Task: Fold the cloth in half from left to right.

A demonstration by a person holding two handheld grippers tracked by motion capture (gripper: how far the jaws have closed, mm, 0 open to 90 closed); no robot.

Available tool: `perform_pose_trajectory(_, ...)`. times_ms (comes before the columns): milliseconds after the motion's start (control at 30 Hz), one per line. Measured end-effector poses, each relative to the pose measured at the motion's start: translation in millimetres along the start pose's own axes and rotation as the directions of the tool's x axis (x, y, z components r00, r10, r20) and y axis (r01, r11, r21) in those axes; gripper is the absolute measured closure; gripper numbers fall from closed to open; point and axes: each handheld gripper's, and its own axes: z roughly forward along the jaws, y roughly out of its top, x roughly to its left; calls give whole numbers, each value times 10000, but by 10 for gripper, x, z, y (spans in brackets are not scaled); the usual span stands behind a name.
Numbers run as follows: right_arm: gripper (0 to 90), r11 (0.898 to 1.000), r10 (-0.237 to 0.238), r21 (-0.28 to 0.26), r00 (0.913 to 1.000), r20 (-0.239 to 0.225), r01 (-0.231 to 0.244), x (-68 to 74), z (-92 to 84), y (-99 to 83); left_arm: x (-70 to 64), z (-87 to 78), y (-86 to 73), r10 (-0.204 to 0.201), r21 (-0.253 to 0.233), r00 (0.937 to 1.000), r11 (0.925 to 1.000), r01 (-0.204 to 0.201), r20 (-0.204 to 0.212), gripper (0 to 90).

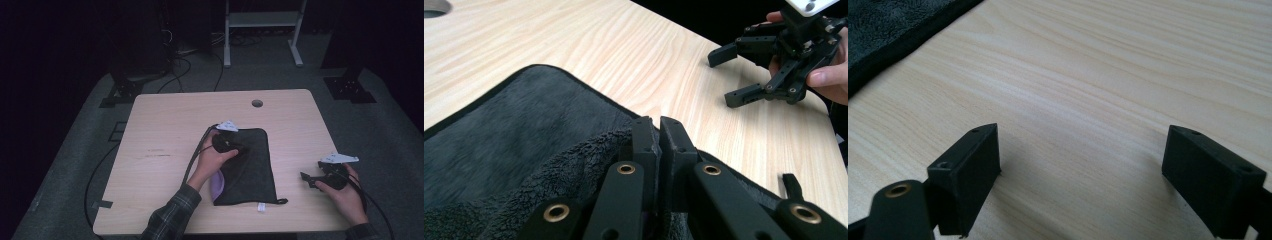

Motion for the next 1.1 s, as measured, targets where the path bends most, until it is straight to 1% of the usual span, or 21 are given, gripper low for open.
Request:
perform_pose_trajectory(100,144,10000,-1,-2,10000,-3,1,0,0,0,3,106,12,32,84,9999,10000,-33,117,861)
perform_pose_trajectory(200,144,10000,1,3,10000,-5,-1,0,0,0,-4,218,12,-43,128,9998,9999,41,171,860)
perform_pose_trajectory(233,144,10000,0,3,10000,-5,0,0,0,0,7,252,10,-24,182,9997,9998,19,236,860)
perform_pose_trajectory(267,144,10000,-5,4,10000,-8,5,-1,0,0,14,286,9,-109,172,9992,9998,102,376,864)
perform_pose_trajectory(300,144,10000,-8,4,10000,-12,8,-1,0,0,19,321,8,-154,155,9987,9998,146,485,844)
perform_pose_trajectory(333,144,10000,-14,3,10000,-12,14,-1,0,0,20,350,9,-199,182,9986,9997,190,498,792)
perform_pose_trajectory(367,144,10000,-11,4,10000,-14,11,-1,0,0,18,365,8,-208,211,9989,9996,199,427,761)
perform_pose_trajectory(400,144,10000,-17,5,10000,-13,17,-1,0,0,19,369,5,-210,238,9989,9995,200,423,749)
perform_pose_trajectory(467,144,10000,-21,5,10000,-13,21,-2,0,0,22,349,-6,-152,234,9994,9996,145,301,699)
perform_pose_trajectory(500,144,10000,-19,4,10000,-15,19,-2,0,0,29,320,-10,-86,283,9997,9996,80,224,680)
perform_pose_trajectory(633,144,10000,-21,2,10000,-14,21,-3,1,1,71,135,-47,54,104,9998,9999,-52,-199,572)
perform_pose_trajectory(700,128,10000,-52,4,9999,-100,52,-5,3,1,81,24,-81,172,113,9987,9998,-167,-470,546)
perform_pose_trajectory(767,128,10000,-45,-3,9997,-239,44,-12,-1,0,84,-95,-120,318,197,9965,9993,-304,-777,509)
perform_pose_trajectory(833,132,10000,33,-47,9994,-358,-34,-24,-4,-2,82,-221,-168,335,95,9954,9994,-328,-894,494)
perform_pose_trajectory(900,132,10000,-5,-40,9995,-312,4,-19,-2,-1,78,-349,-221,395,1,9935,9992,-397,-1067,478)
perform_pose_trajectory(1000,121,9999,-144,49,9998,-147,145,9,10,6,73,-526,-334,265,-130,9910,9995,-284,-1309,437)
perform_pose_trajectory(1033,121,9999,-109,50,9999,-98,110,13,13,8,69,-578,-374,242,-108,9899,9996,-260,-1394,431)
perform_pose_trajectory(1100,122,10000,-77,59,9999,-71,78,16,16,12,62,-671,-449,310,-5,9855,9995,-316,-1671,415)
